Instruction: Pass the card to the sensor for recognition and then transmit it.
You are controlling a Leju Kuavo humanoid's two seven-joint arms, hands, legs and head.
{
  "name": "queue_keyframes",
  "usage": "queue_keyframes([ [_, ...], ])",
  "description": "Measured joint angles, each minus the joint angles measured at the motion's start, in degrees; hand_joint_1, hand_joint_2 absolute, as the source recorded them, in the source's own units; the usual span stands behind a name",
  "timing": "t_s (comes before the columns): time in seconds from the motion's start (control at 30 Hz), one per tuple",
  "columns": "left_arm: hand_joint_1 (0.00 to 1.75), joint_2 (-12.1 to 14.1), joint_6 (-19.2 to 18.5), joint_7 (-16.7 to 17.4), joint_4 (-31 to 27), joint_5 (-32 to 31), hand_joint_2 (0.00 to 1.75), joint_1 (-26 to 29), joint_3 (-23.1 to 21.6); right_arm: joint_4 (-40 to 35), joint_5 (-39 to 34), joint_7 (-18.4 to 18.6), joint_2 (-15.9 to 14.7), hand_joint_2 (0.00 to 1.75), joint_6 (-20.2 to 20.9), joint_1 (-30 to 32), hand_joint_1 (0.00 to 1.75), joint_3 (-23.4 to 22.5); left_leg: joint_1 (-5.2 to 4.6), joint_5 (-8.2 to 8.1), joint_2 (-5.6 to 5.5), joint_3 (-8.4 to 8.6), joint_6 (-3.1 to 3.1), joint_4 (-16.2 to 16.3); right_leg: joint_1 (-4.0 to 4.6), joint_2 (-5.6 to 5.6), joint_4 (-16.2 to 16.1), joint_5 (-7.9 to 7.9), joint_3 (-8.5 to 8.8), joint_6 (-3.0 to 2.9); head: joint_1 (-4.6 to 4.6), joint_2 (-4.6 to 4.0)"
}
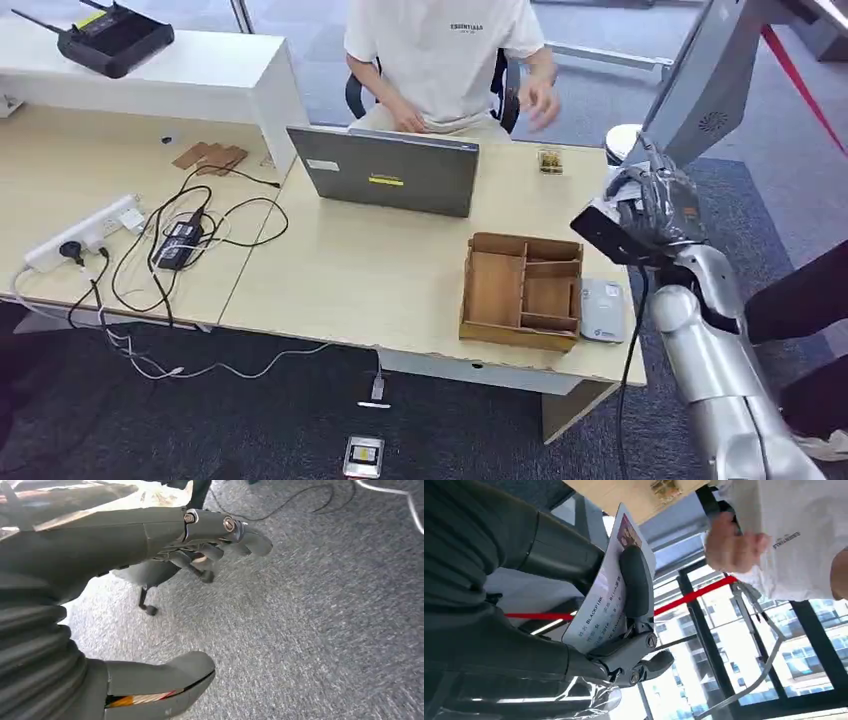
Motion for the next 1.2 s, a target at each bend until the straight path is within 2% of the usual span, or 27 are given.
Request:
queue_keyframes([
  [0.17,0.0,-0.09,-1.84,1.12,-0.17,-2.89,1.75,-2.13,-0.42,5.95,2.56,-2.15,3.52,1.75,-1.12,-5.52,1.75,1.33,0.01,0.07,0.0,-0.03,-0.05,0.0,0.01,0.0,0.07,0.03,-0.04,-0.02,0.0,0.0],
  [0.3,0.0,-0.26,-3.06,2.01,-0.42,-4.53,1.75,-3.96,-1.29,13.41,3.13,-2.6,6.65,1.75,-3.89,-11.09,1.75,2.51,0.03,0.1,-0.01,-0.03,-0.08,0.01,0.02,-0.01,0.09,0.04,-0.05,-0.01,0.0,0.0],
  [0.4,0.0,-0.44,-3.37,2.77,-0.52,-5.27,1.75,-4.78,-1.94,18.82,4.48,-2.17,8.2,1.75,-4.15,-14.88,1.75,3.25,0.03,0.11,-0.02,-0.06,-0.07,0.01,0.02,-0.04,0.09,0.04,-0.07,-0.01,0.0,0.0],
  [0.6,0.0,-0.68,-4.07,3.26,-0.72,-6.38,1.75,-5.91,-3.02,26.48,6.14,-0.68,9.86,1.75,-3.28,-19.95,1.75,4.44,0.02,0.1,-0.01,-0.07,-0.07,0.02,0.02,-0.04,0.06,0.04,-0.09,-0.01,0.0,0.0],
  [0.73,0.0,-0.83,-4.15,3.47,-0.76,-6.52,1.75,-6.17,-3.43,29.51,6.38,-0.66,10.21,1.75,-3.15,-20.94,1.75,4.98,0.02,0.1,-0.01,-0.07,-0.07,0.02,0.02,-0.04,0.06,0.04,-0.09,-0.01,0.0,0.0],
  [0.77,0.0,-0.85,-4.15,3.47,-0.76,-6.43,1.75,-6.17,-3.5,30.1,6.36,-0.66,10.32,1.75,-3.21,-21.0,0.99,5.0,0.02,0.1,-0.01,-0.07,-0.07,0.02,0.02,-0.04,0.06,0.04,-0.08,-0.01,0.0,0.0],
  [0.8,0.0,-0.87,-4.15,3.47,-0.76,-6.3,1.75,-6.16,-3.61,30.58,6.34,-0.66,10.41,1.75,-3.3,-21.01,0.12,5.0,0.02,0.1,-0.01,-0.08,-0.07,0.02,0.02,-0.04,0.06,0.04,-0.09,-0.01,0.0,0.0],
  [0.83,0.0,-0.87,-4.15,3.47,-0.76,-6.21,1.75,-6.13,-3.67,31.06,6.25,-0.66,10.43,1.75,-3.37,-21.01,0.0,5.03,0.02,0.1,-0.01,-0.08,-0.07,0.02,0.02,-0.04,0.06,0.04,-0.09,-0.01,0.0,0.0],
  [1.2,0.0,-0.85,-4.04,2.95,-0.76,-5.42,1.75,-5.69,-3.69,34.01,5.95,-0.22,10.82,1.75,-6.34,-20.89,0.0,5.38,0.03,0.1,-0.01,-0.08,-0.07,0.02,0.03,-0.03,0.07,0.04,-0.1,-0.01,0.0,0.0],
])
